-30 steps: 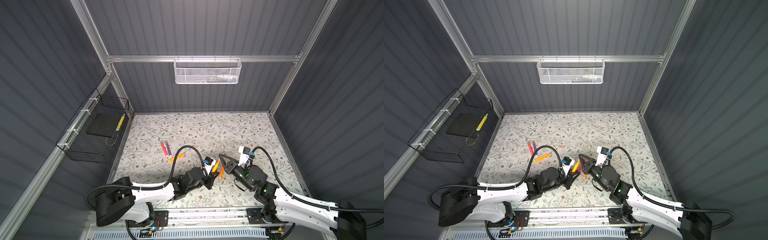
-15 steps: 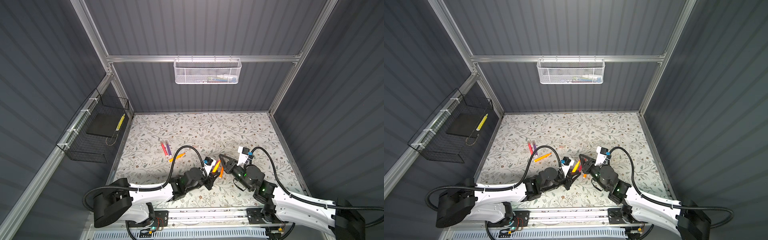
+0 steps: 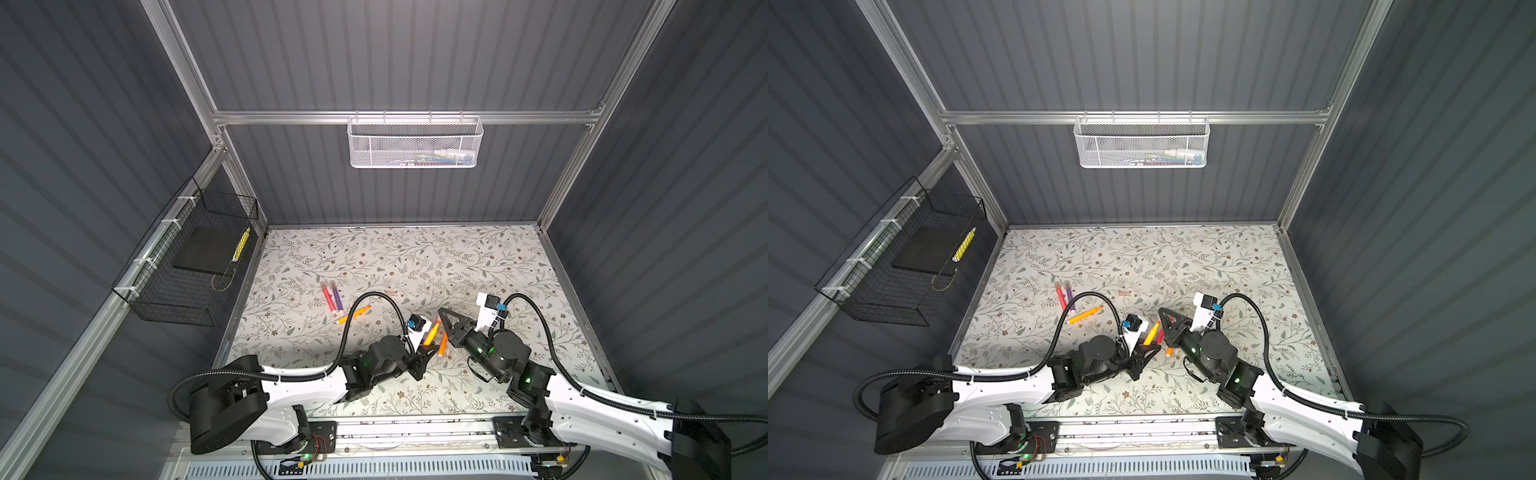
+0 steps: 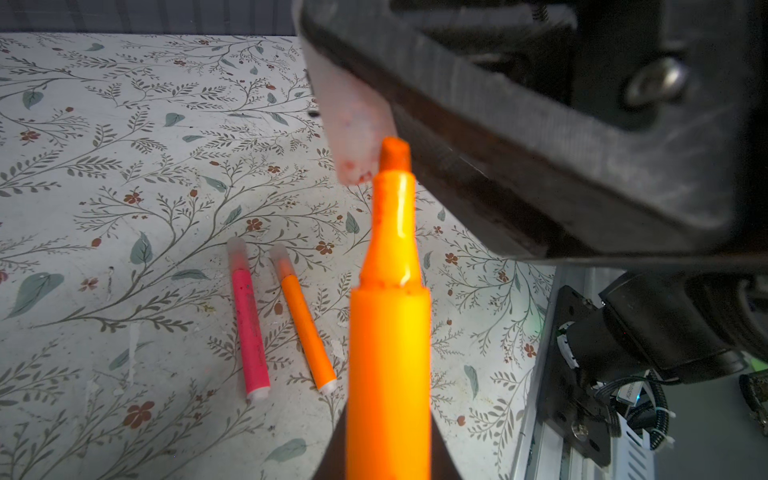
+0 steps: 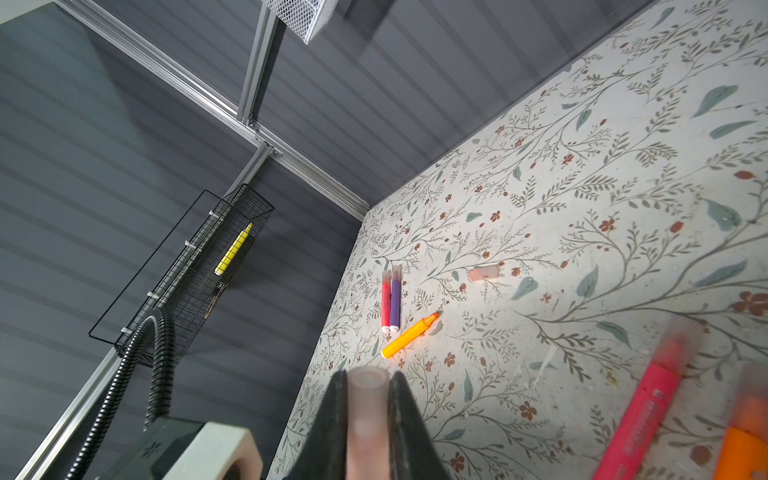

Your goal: Insert the pens into the pen caps

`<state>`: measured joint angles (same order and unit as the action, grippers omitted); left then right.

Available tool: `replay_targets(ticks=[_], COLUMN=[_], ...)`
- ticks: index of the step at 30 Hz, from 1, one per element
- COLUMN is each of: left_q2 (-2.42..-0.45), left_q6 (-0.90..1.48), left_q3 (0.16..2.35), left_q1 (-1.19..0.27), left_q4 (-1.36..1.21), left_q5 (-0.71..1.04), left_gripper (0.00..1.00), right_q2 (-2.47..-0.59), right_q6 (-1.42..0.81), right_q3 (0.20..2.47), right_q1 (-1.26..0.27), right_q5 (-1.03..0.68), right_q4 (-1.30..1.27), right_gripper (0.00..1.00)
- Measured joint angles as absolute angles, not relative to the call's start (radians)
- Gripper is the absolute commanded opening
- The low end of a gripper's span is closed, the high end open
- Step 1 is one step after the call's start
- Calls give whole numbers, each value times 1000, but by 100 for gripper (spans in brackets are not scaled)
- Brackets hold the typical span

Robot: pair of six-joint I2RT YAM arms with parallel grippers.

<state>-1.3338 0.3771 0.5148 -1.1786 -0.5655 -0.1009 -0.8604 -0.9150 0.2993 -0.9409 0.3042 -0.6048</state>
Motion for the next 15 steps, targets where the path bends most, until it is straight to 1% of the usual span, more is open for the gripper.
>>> replay_targets(ticks=[15], left_q2=[-1351], left_q6=[377], left_q3=[515], left_q1=[-1179], left_q4=[-567], left_q5=[-102], left_gripper=[0], right_q2=[-859], right_q6=[-915], right_q3=[299], right_q1=[-939], right_q5=[300], right_q4=[-605], right_gripper=[0])
